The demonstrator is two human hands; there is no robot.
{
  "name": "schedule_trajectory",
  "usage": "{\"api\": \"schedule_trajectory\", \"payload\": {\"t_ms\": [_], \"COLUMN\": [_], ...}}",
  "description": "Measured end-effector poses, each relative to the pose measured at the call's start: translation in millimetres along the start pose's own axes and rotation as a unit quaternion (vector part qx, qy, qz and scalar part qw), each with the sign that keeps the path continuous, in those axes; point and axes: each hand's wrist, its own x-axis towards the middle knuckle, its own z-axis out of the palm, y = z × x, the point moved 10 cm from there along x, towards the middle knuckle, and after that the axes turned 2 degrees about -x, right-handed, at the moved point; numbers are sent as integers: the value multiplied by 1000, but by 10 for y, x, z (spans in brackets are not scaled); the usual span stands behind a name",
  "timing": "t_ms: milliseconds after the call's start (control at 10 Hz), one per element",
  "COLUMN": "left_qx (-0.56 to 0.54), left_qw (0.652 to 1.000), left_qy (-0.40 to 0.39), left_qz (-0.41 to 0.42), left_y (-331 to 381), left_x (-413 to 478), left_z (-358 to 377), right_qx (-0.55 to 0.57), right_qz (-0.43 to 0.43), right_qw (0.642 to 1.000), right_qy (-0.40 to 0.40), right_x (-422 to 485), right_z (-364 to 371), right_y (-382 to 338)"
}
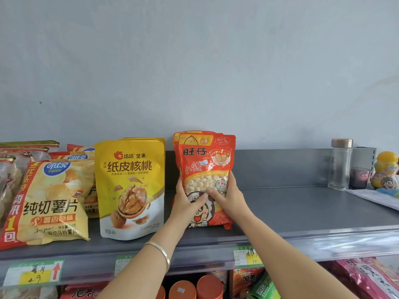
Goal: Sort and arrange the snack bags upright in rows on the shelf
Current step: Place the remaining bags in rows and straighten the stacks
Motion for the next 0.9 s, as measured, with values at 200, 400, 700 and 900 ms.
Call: {"api": "schedule_trajectory", "payload": {"t_ms": [200,400,700,900], "left_qx": [68,141,307,243], "left_qw": [997,985,913,916], "left_qy": [20,55,174,70], "left_qz": [15,85,205,313], "left_y": [40,214,667,1011], "left_x": [-46,-134,-377,-559], "left_z": [-17,-52,-202,-11], "right_qx": [3,-13,-279,-332], "right_qz": [8,14,-62,-92], "right_qw": [1000,1000,949,925], "right_qy": [-16,9,135,161], "right_x": [-3,-52,-146,-196], "right_z": [44,-7,-296,-375], "right_y": [43,29,-364,-635]}}
